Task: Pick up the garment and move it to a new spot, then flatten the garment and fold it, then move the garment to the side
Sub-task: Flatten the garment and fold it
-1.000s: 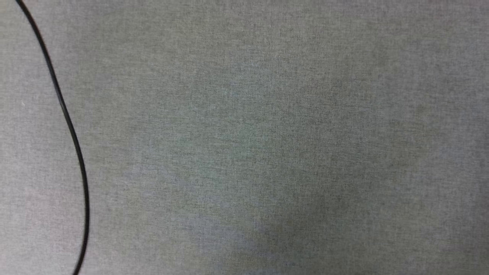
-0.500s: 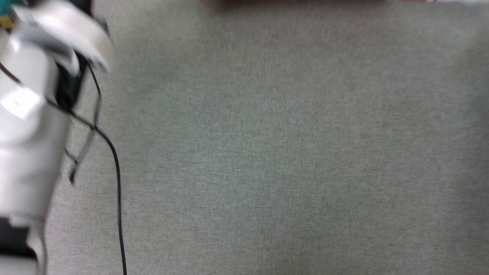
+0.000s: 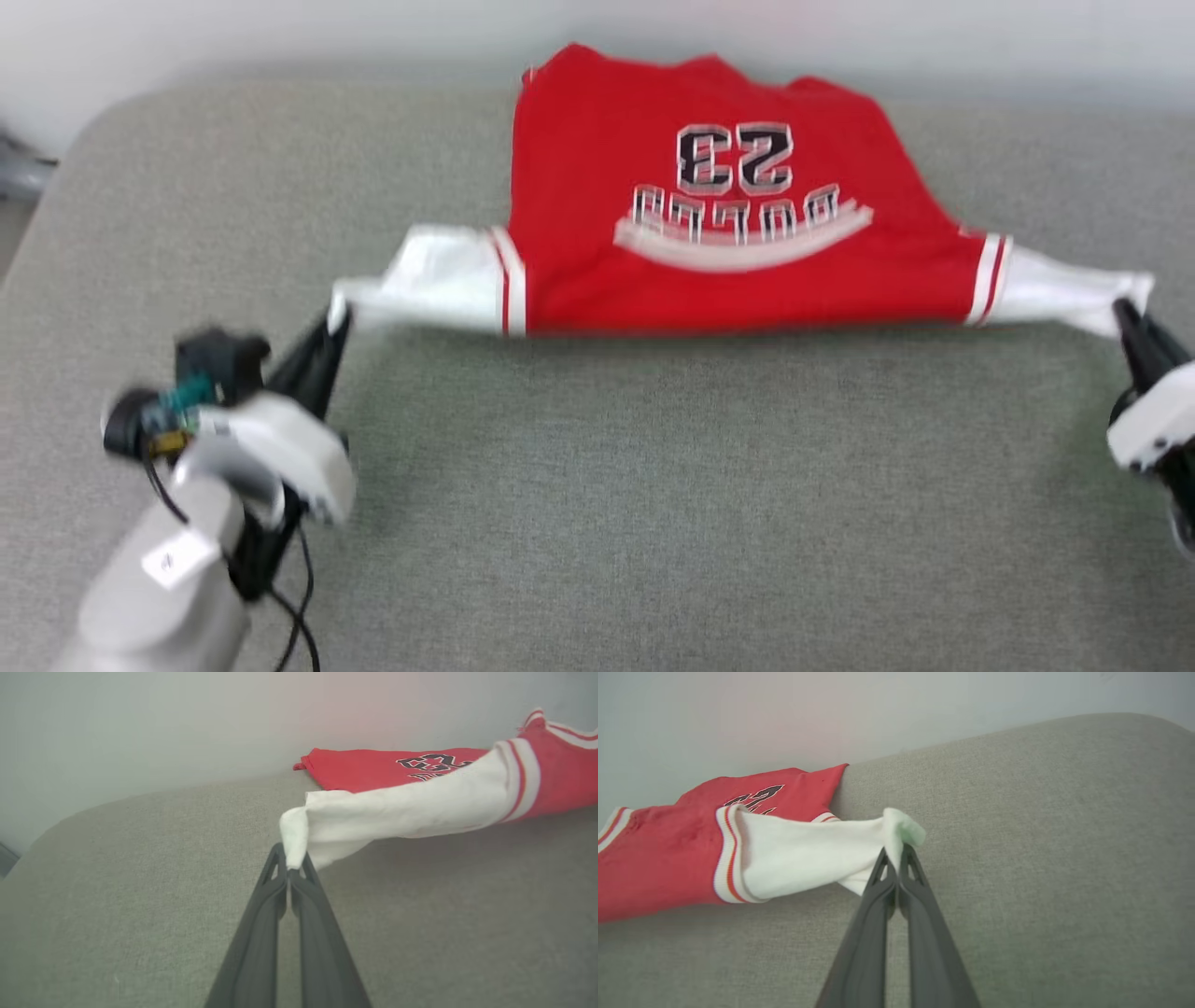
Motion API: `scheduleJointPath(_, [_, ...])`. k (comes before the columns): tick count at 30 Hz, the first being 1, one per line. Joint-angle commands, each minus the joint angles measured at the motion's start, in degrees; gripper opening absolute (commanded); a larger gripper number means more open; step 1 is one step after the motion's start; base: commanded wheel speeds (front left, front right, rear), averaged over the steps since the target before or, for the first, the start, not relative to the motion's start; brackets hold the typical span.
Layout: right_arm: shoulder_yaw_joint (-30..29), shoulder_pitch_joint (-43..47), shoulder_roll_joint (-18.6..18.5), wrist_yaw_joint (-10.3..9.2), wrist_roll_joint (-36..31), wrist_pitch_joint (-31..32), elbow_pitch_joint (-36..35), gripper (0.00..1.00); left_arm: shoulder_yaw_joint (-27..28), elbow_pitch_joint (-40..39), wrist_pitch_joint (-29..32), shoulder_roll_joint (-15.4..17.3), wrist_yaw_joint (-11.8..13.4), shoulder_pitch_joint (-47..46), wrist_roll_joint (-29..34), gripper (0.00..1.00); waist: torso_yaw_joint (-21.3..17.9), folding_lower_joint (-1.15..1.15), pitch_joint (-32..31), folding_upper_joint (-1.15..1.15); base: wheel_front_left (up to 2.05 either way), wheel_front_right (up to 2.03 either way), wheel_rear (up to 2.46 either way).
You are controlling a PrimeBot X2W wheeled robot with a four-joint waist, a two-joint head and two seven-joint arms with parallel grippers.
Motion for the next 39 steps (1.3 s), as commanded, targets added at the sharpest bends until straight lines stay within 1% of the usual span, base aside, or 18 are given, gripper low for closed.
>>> scheduleJointPath(1, [0.43, 1.97, -0.58, -0.08, 0.63, -0.15, -0.64, 0.0, -0.23, -0.44, 0.11, 0.49, 0.62, 2.3, -0.24, 0.0, -0.07, 0.02, -1.87, 0.0, 0.0, 0.0, 0.0])
scheduleJointPath(5, [2.22, 6.28, -1.42, -0.08, 1.69, -0.21, -2.0, 0.0, -0.36, -1.84, 0.46, 1.2, 1.75, 9.1, -1.45, 0.0, -0.35, 0.02, -4.3, 0.0, 0.0, 0.0, 0.0])
scheduleJointPath(11, [5.14, 12.43, -2.47, -0.09, 3.54, 0.54, -3.56, 0.0, -0.79, -4.08, 1.26, 1.26, 3.07, 16.91, -3.31, 0.0, -0.44, 0.02, -7.59, 0.0, 0.0, 0.0, 0.0])
scheduleJointPath(16, [8.47, 17.23, -4.81, -0.09, 4.13, 0.11, -5.55, 0.0, -1.22, -6.06, 2.42, 1.92, 3.96, 21.94, -4.3, 0.0, -0.78, 0.02, -10.29, 0.0, 0.0, 0.0, 0.0])
scheduleJointPath(19, [9.91, 19.66, -5.93, -0.09, 5.76, 0.95, -7.04, 0.0, -1.26, -7.48, 3.2, 2.5, 4.39, 24.67, -5.15, 0.0, -1.16, 0.02, -11.57, 0.0, 0.0, 0.0, 0.0])
scheduleJointPath(25, [12.82, 25.57, -9.05, -0.09, 10.08, 5.29, -11.6, 0.0, -1.44, -11.54, 5.61, 4.7, 5.05, 30.49, -6.7, 0.0, -1.84, 0.02, -13.52, 0.0, 0.0, 0.0, 0.0])
scheduleJointPath(31, [13.6, 30.99, -11.62, -0.09, 14.92, 11.21, -17.49, 0.0, -0.36, -16.99, 6.31, 6.9, 5.71, 35.3, -8.62, 0.0, -2.47, 0.02, -13.67, 0.0, 0.0, 0.0, 0.0])
scheduleJointPath(33, [13.42, 32.02, -12.69, -0.09, 15.39, 12.5, -18.7, 0.0, -0.46, -18.39, 6.82, 7.09, 6.0, 36.03, -9.03, 0.0, -2.54, 0.02, -13.53, 0.0, 0.0, 0.0, 0.0])
scheduleJointPath(37, [13.13, 32.71, -13.41, -0.08, 16.23, 14.72, -20.26, 0.0, -1.62, -20.88, 8.74, 7.29, 6.13, 36.34, -8.63, 0.0, -2.41, 0.02, -12.85, 0.0, 0.0, 0.0, 0.0])
scheduleJointPath(38, [12.9, 32.42, -13.55, -0.08, 16.29, 15.33, -20.64, 0.11, -1.89, -21.58, 9.41, 7.29, 6.21, 36.22, -8.74, 0.0, -2.35, 0.02, -12.59, 0.0, 0.0, 0.0, 0.0])
scheduleJointPath(39, [12.66, 31.97, -13.87, -0.08, 16.22, 16.09, -21.1, 0.84, -2.29, -22.34, 10.25, 7.48, 6.25, 36.12, -8.63, 0.0, -2.28, 0.02, -12.27, 0.0, 0.0, 0.0, 0.0])
